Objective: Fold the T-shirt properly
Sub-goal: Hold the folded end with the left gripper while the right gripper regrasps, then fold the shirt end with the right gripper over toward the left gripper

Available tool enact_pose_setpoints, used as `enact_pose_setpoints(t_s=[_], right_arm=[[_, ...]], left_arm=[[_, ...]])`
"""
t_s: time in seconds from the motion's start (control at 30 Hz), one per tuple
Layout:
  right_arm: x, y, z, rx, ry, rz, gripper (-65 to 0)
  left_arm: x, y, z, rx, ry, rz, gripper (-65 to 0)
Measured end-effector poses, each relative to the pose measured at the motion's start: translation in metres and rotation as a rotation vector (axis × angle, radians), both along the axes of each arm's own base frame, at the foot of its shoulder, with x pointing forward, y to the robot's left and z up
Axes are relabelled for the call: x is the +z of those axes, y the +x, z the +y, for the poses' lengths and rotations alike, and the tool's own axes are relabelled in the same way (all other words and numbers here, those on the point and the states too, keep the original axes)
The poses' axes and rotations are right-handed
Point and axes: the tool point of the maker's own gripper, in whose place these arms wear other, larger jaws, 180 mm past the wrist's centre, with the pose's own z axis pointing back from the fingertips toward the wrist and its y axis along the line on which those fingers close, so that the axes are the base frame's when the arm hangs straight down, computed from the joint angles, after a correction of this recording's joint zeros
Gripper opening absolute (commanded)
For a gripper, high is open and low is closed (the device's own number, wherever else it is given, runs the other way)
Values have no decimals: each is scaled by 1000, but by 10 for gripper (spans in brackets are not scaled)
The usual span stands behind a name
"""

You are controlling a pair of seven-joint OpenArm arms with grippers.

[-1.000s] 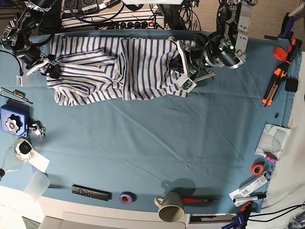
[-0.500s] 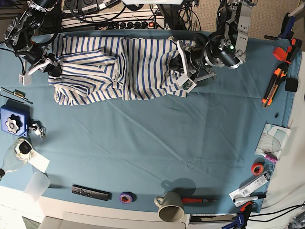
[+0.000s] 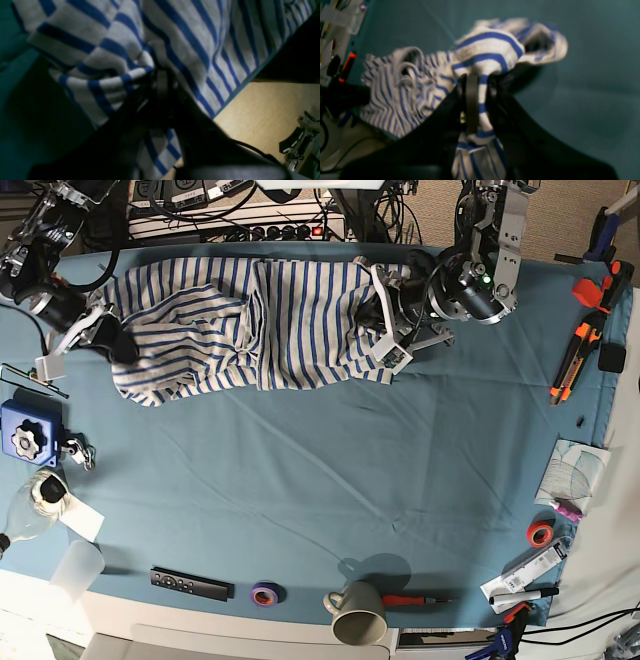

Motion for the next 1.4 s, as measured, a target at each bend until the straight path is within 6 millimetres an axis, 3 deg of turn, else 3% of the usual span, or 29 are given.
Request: enact_pose_setpoints(t_s=[0.3, 0.7, 0.93, 1.07, 1.4], right_arm=[[14, 4, 8, 26, 2, -51, -650], [-2, -1, -5, -2, -85, 20, -650], [19, 4, 13, 38, 36, -72, -650], [23, 7, 41, 122, 115, -92, -650], [-2, -12, 157, 490, 259, 26, -650]], left_arm=[[2, -1, -2, -1, -16, 3, -650], [2, 0, -2, -1, -16, 3, -650], [5, -1, -9, 3, -45, 9, -650], [4, -11, -21, 0, -77, 34, -650], [1, -25, -31, -55, -68, 65, -650]])
